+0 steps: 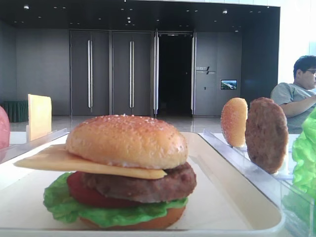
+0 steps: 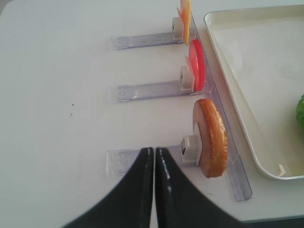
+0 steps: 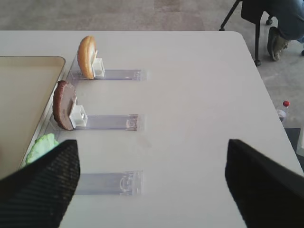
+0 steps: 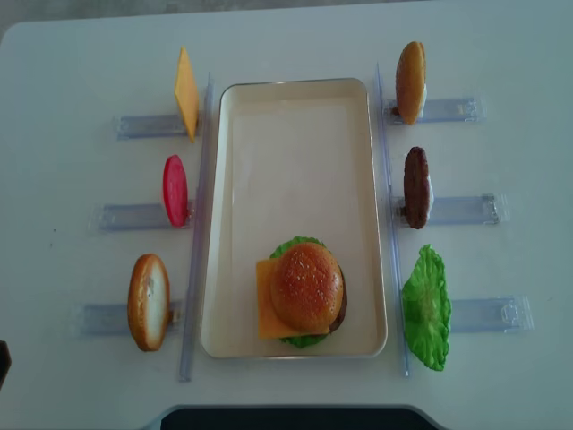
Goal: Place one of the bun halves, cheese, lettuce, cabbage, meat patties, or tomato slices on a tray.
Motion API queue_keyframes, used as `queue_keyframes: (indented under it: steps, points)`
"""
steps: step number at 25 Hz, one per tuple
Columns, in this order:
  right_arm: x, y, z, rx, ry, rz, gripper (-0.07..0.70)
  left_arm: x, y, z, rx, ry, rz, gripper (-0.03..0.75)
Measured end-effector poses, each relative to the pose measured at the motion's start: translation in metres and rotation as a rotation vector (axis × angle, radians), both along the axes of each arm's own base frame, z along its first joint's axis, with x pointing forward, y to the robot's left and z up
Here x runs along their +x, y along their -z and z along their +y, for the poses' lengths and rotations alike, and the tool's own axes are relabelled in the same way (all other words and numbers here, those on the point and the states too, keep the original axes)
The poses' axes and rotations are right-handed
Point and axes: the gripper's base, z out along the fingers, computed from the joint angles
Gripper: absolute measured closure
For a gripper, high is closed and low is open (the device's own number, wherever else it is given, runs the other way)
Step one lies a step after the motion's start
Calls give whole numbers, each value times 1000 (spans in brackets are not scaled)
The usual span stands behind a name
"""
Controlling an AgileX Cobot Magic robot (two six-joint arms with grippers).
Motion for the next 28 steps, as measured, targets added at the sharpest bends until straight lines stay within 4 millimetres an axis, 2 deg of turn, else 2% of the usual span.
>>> queue_keyframes:
  steps: [15,28]
  points:
    - [25,41,5,3,-33,81,41,0,0,0,-1,1,0,715]
    - [26,44,6,6,-42,98,41,0,0,0,-1,1,0,715]
